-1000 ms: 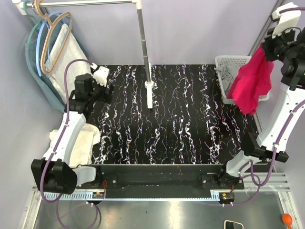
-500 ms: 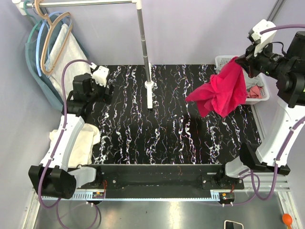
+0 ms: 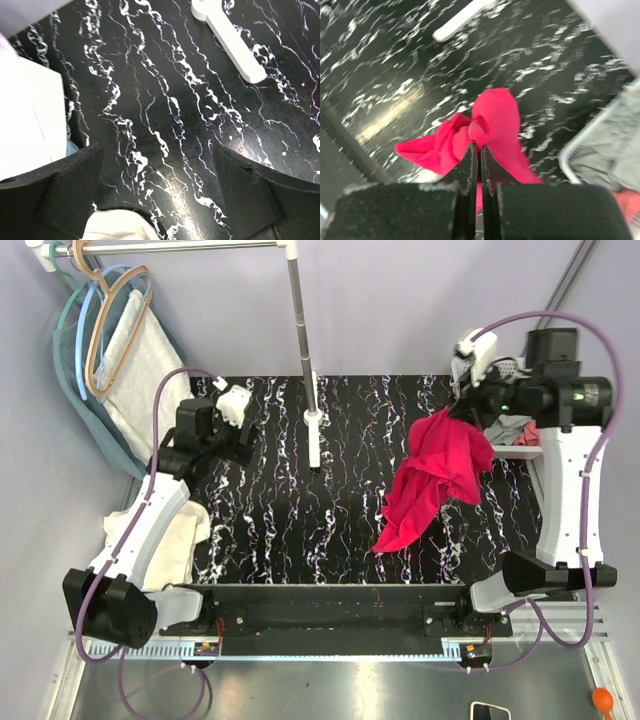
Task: Fold and stack the t-shirts
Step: Move the tshirt to the center of the board
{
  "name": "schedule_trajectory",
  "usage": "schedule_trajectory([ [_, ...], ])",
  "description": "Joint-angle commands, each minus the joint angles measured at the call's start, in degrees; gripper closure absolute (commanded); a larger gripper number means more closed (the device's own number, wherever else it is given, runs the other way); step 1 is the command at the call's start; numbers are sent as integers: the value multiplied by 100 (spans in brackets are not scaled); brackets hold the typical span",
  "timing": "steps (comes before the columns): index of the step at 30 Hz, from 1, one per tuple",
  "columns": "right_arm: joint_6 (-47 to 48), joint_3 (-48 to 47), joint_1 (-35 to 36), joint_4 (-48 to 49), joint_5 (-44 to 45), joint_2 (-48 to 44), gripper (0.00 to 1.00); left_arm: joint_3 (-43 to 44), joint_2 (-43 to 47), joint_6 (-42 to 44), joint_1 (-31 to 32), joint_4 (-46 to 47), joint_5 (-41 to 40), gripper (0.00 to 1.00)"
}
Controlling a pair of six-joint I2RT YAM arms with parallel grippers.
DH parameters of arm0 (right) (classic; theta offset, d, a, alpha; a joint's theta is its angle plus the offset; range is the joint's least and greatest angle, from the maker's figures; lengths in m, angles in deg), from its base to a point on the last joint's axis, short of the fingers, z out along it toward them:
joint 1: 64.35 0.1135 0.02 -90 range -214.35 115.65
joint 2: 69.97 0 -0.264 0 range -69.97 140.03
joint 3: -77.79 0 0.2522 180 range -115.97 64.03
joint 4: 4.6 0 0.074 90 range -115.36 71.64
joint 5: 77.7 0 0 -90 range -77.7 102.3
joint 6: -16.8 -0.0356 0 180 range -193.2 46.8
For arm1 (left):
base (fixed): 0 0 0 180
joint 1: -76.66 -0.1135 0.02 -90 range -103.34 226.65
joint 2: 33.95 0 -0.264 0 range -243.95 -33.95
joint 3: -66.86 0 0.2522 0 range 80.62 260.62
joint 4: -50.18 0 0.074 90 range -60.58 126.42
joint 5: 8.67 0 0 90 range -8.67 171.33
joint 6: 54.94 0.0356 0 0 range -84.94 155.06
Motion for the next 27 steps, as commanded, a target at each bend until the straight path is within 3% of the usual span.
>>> schedule_trajectory([
  [1,-22,379,692,-107,451,-274,100,86,-110,-50,100,137,-205,4],
  [11,-531,1223,1879,482,874,-301,100,86,-347,11,416,225,-363,4],
  [17,-839,1839,2933,974,1314,-38,100,200,-523,20,539,216,-495,3],
  [23,-918,1445,3373,1097,1463,568,100,183,-497,90,539,312,-899,3],
  [27,-1024,506,3383,1343,1797,964,100,121,-488,73,539,392,-978,3],
])
